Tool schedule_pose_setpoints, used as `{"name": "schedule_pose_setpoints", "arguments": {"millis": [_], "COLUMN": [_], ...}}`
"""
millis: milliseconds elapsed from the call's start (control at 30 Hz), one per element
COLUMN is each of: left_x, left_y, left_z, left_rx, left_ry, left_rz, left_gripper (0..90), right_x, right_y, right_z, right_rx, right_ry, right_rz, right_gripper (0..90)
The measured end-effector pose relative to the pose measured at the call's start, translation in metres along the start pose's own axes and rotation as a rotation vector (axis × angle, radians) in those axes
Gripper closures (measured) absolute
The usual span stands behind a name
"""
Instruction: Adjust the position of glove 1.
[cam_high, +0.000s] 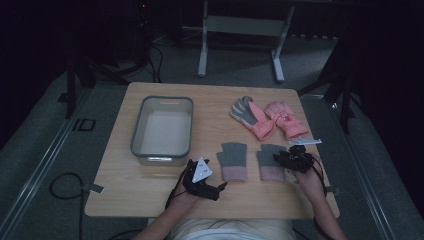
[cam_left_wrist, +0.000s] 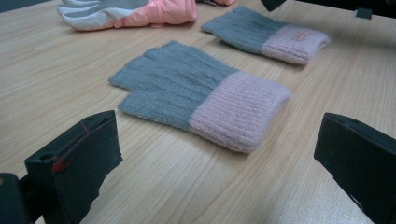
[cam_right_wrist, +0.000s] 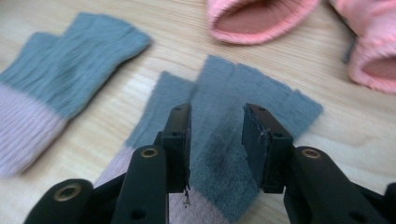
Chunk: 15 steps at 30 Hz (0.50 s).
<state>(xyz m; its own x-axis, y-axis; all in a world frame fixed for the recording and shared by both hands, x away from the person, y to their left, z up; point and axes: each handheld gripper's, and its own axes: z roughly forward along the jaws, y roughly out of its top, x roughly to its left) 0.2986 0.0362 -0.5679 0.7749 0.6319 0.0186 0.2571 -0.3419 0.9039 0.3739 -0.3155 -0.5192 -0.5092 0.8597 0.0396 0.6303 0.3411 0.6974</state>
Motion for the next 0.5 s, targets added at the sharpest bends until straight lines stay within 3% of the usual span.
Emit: {"name": "schedule_pose_setpoints", "arguments": {"millis": [100, 133, 200, 500], "left_x": [0.0, 0.0, 0.0, 0.0], "left_y": [0.0, 0.0, 0.0, 0.0], "left_z": [0.0, 0.0, 0.0, 0.0], "left_rx": [-0.001, 0.0, 0.001, 0.0], "left_ry": [0.0, 0.001, 0.001, 0.001], "left_rz": [-0.002, -0.001, 0.001, 0.003], "left_gripper": [0.0, 0.0, 0.0, 0.0], "right_x": [-0.001, -0.001, -0.003, -0.003], "right_y": [0.0, 0.0, 0.0, -0.009], "right_z": [0.0, 0.004, 0.008, 0.02], "right_rx": [0.006, 0.031, 0.05, 0.063], "right_ry": [0.017, 0.043, 0.029, 0.032], "right_rz": [-0.028, -0.108, -0.136, -0.097], "right_gripper": [61.6, 59.4, 59.3, 59.0]}}
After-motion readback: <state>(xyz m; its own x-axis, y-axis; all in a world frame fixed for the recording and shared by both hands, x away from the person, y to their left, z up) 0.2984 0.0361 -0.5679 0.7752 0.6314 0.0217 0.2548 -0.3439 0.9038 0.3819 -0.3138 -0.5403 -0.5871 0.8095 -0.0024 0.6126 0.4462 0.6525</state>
